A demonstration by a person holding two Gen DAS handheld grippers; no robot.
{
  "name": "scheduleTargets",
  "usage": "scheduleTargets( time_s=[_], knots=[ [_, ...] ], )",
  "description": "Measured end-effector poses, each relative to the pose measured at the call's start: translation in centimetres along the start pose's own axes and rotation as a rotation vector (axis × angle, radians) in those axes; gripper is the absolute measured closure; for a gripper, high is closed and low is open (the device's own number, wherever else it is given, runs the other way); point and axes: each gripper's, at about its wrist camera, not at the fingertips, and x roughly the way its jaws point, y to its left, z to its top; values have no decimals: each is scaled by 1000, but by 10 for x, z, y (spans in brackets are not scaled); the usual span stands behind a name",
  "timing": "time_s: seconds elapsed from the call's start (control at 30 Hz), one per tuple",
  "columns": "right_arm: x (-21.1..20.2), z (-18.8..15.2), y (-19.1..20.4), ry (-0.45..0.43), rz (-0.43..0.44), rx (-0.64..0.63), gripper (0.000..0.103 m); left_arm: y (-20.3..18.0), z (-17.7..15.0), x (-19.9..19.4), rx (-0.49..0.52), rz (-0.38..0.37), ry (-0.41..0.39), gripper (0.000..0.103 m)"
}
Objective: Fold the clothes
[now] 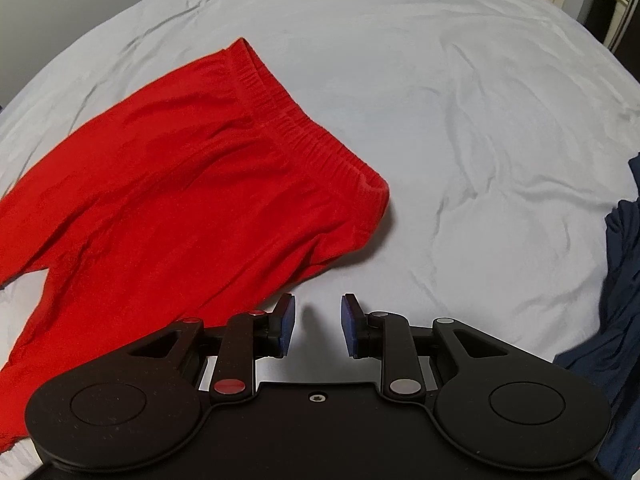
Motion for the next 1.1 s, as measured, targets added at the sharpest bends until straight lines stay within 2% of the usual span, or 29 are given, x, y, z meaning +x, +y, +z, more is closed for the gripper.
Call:
scheduleTargets(
  time_s=[0.17,0.4,0.47,0.6,0.7,1.0,1.03,1.1],
  knots=[
    [7,3,1,4,-6,-6,79,6,0,16,-14,13,31,83],
    [15,7,-3,4,6,5,79,12,6,31,-43,70,31,83],
    [17,10,-10,1,23,50,79,13,7,34,-44,78,37,83],
    [17,17,-27,-13,69,165,78,18,14,39,-88,84,51,99],
    [17,23,-39,-28,106,253,78,24,14,37,-102,76,59,100],
    [35,28,-48,-36,128,359,78,34,10,26,-127,77,74,101],
    [36,28,-47,-36,122,356,79,33,11,26,-126,80,76,101],
    [35,28,-43,-44,110,335,92,32,11,27,-121,84,79,101]
  ],
)
